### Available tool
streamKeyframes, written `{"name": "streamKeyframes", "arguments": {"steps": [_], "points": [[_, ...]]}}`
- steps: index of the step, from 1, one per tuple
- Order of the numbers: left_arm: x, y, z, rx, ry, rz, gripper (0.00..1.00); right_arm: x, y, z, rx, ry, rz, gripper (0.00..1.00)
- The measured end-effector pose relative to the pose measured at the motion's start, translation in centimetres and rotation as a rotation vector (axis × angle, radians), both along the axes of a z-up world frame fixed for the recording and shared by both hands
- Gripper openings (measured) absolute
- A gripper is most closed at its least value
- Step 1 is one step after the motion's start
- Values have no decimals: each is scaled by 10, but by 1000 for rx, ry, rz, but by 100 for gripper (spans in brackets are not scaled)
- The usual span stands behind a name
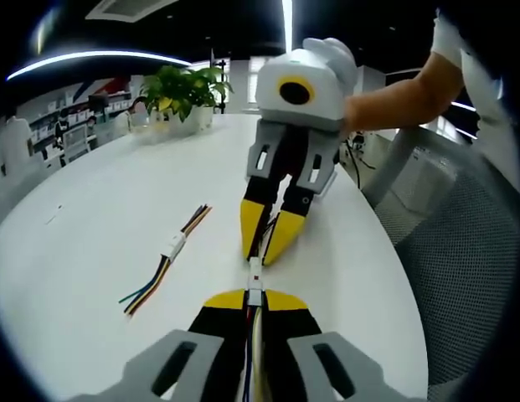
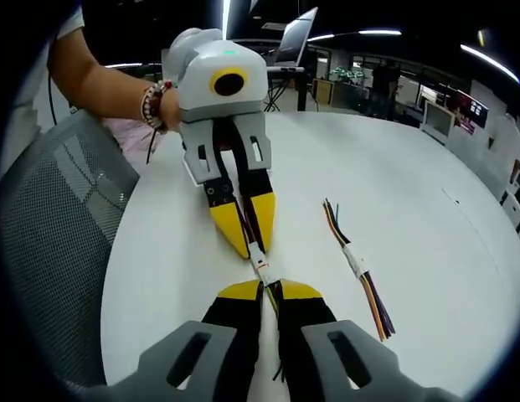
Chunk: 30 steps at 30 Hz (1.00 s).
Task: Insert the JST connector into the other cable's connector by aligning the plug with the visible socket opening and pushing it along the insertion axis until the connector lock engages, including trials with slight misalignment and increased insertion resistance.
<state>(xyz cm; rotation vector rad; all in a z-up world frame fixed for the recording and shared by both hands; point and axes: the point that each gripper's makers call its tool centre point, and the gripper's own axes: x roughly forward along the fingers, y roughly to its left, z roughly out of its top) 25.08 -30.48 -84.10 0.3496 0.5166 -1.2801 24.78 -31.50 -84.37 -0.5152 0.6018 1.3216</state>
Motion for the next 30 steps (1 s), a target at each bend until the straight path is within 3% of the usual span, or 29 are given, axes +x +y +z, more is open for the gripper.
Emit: {"name": "streamKeyframes", "arguments": {"steps": [30], "points": [[2,-1,-2,21,-10,6,0,2,-2,-2,-23,5,-15,3]]}}
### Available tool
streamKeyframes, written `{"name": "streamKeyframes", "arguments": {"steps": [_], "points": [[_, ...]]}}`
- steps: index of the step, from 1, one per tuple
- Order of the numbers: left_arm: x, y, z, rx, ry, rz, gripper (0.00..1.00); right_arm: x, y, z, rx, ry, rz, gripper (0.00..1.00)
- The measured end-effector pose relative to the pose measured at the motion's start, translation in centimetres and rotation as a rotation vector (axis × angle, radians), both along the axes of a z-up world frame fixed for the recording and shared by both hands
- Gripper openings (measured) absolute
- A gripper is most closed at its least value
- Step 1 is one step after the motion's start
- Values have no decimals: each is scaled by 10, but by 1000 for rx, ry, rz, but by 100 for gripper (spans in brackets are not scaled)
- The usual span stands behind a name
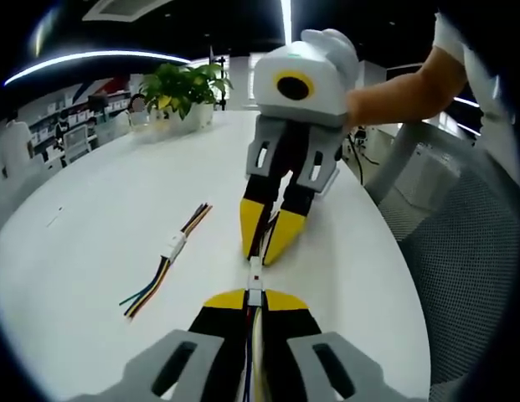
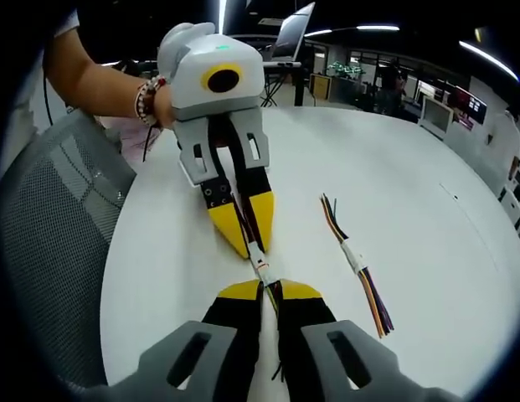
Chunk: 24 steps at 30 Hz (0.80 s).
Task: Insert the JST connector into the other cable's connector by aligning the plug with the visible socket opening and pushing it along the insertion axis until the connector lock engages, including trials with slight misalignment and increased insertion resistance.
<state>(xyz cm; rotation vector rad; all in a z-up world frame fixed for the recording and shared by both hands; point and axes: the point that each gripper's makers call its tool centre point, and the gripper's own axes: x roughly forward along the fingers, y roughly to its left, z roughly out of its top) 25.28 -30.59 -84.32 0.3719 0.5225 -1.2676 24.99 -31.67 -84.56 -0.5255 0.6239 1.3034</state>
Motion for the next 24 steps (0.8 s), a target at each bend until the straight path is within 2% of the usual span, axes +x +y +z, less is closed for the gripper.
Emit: {"name": "streamKeyframes", "arguments": {"steps": [13,24], "points": [[1,0,0,0,2,10,0,0,0,1,5,13,-23,2],[-2,-1,-1,41,-23,-19,0,-4,0,0,-43,-36,20,2]]}}
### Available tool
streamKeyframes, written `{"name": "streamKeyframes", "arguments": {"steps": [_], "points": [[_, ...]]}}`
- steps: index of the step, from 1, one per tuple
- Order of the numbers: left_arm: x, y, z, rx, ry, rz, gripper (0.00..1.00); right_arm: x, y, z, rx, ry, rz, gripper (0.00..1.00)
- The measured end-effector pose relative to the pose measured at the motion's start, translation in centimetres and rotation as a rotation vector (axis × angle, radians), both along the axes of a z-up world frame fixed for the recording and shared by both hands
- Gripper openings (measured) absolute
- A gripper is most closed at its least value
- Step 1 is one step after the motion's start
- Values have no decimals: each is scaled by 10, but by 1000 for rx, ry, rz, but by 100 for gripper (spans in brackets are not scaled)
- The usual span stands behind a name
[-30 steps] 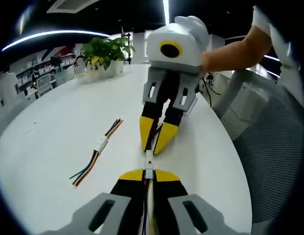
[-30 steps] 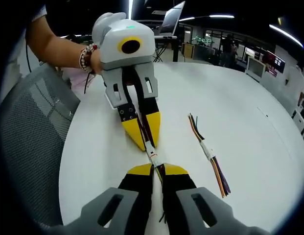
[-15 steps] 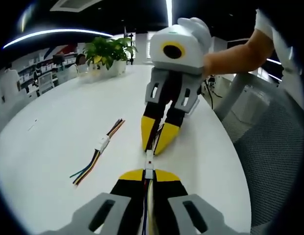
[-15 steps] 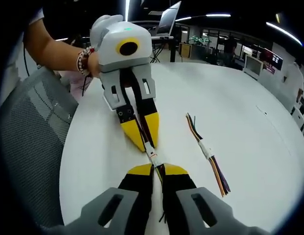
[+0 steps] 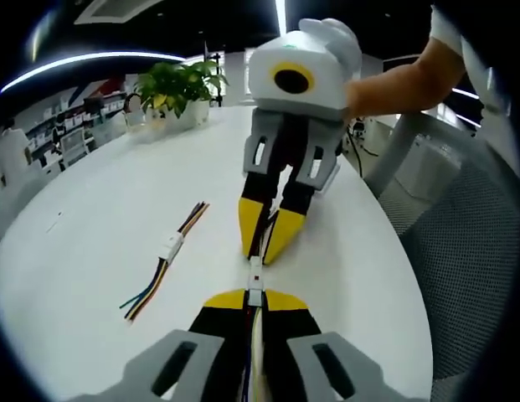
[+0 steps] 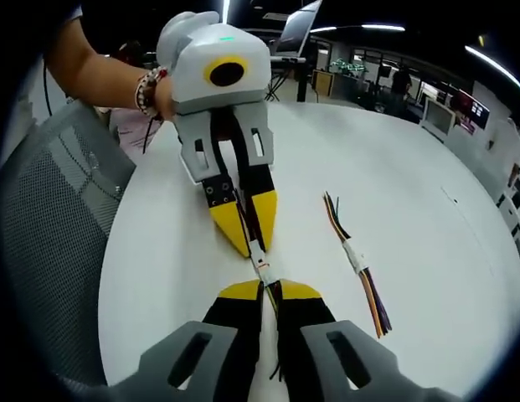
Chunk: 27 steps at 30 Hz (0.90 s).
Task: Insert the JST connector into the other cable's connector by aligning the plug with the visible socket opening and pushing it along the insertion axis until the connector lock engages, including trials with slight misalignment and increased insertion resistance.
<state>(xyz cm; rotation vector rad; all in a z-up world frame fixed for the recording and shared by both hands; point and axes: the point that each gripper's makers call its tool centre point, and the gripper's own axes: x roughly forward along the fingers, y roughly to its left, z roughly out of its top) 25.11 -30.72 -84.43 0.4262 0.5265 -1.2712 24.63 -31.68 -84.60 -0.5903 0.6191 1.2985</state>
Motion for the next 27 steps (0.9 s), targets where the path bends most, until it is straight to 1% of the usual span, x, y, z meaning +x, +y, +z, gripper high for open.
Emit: {"name": "streamKeyframes", "arguments": {"steps": [2,3,6,8,12,14,16,22,23,27], "points": [[2,1,1,-1,-4,9,0,-2,1,0,-9,-11,14,2],[1,1,0,-1,4,9,0,-1,2,-1,-17,-29,27,2],[2,1,0,4,-2,10,0,6,0,0,-8,-35,5,2],[2,2,2,-5,-2,15,0,8,0,1,2,-19,-9,2],[0,3,1,-2,-2,10,0,6,2,4,20,-24,-8,2],[0,3,1,-6,2,13,0,5,2,3,12,-32,2,2],[0,3,1,-7,3,13,0,4,1,2,12,-21,-2,2],[1,3,2,-20,6,19,0,4,0,-1,-1,-28,6,2],[1,4,2,-18,6,19,0,4,0,-1,4,-22,1,2],[0,3,2,-18,10,17,0,6,2,1,10,-29,-3,2]]}}
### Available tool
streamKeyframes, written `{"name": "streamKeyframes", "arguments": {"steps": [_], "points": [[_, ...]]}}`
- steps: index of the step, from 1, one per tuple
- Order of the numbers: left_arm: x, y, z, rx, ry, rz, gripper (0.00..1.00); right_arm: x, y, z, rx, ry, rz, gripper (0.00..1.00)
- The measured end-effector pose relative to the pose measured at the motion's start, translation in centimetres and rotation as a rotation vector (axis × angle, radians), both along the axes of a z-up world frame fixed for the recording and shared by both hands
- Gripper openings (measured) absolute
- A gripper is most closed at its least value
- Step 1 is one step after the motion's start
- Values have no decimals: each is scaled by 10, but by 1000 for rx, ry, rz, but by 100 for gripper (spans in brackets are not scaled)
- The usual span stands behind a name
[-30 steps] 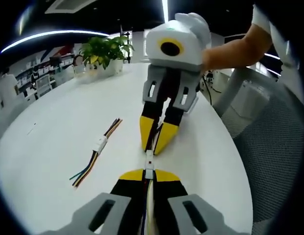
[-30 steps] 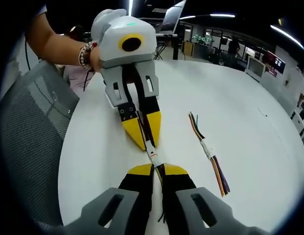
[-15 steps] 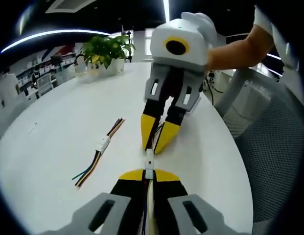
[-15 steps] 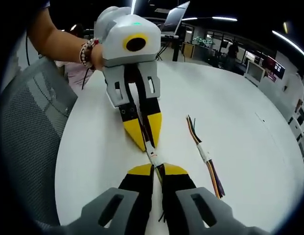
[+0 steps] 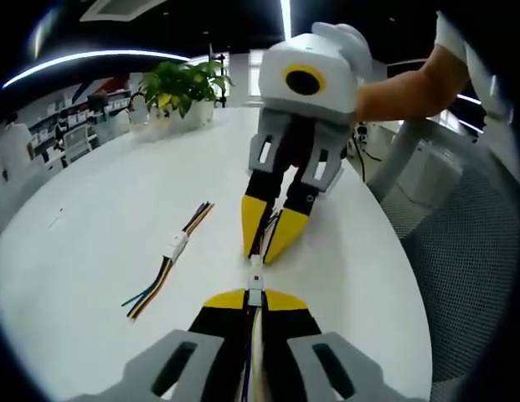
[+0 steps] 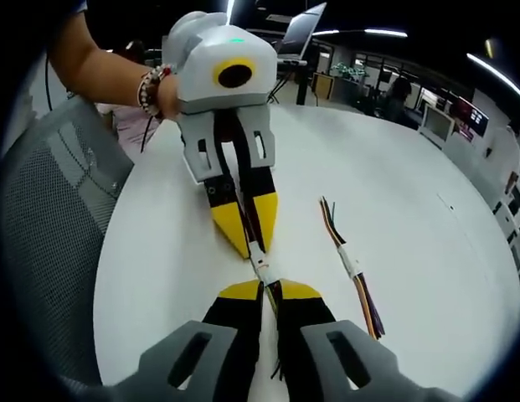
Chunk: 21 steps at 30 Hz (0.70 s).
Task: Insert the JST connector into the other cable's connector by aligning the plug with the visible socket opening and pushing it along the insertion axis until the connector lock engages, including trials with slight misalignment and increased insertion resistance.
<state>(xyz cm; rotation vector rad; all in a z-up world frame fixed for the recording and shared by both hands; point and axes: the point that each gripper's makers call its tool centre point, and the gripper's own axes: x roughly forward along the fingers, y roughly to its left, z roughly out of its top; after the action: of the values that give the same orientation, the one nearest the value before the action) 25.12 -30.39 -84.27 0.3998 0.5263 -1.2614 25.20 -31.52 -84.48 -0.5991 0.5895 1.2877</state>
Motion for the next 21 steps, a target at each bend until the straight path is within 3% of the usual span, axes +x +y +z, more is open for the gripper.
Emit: {"name": "streamKeyframes", "arguments": {"steps": [21], "points": [[1,-1,0,17,-7,-2,0,-3,1,3,5,15,-4,2]]}}
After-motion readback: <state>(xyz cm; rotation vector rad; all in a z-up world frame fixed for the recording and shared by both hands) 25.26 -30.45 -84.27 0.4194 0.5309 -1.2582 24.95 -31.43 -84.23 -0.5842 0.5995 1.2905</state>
